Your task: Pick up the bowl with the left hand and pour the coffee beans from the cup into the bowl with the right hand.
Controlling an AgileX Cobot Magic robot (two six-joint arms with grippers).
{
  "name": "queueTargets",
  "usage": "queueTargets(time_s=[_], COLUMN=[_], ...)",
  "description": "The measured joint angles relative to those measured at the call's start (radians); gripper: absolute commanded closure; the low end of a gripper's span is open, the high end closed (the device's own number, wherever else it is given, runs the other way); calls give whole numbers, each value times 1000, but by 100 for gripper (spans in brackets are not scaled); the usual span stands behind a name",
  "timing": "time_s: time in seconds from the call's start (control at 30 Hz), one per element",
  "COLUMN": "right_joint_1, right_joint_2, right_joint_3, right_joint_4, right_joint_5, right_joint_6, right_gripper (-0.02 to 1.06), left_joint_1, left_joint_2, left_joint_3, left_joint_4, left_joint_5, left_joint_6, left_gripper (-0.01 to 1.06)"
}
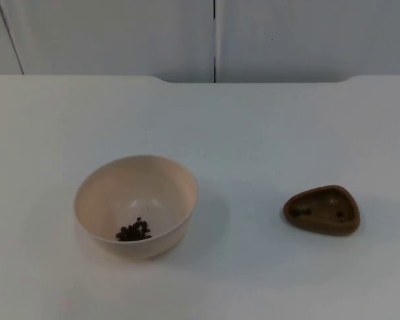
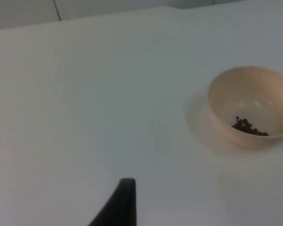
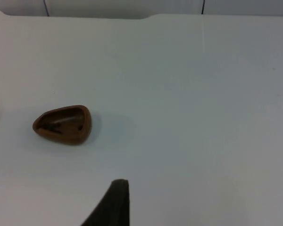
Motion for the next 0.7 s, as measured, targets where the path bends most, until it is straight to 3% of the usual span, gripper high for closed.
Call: queueTargets(time_s=[0.7], right_joint_1=[0], right_joint_2=[0], right_joint_3=[0], right_joint_4=[0], right_joint_5=[0], right_joint_6=[0], right_gripper=[-1], left_joint_1=[205], left_joint_2=[0], left_joint_3=[0], left_joint_4=[0], left_joint_5=[0], left_joint_6=[0], left_gripper=[0])
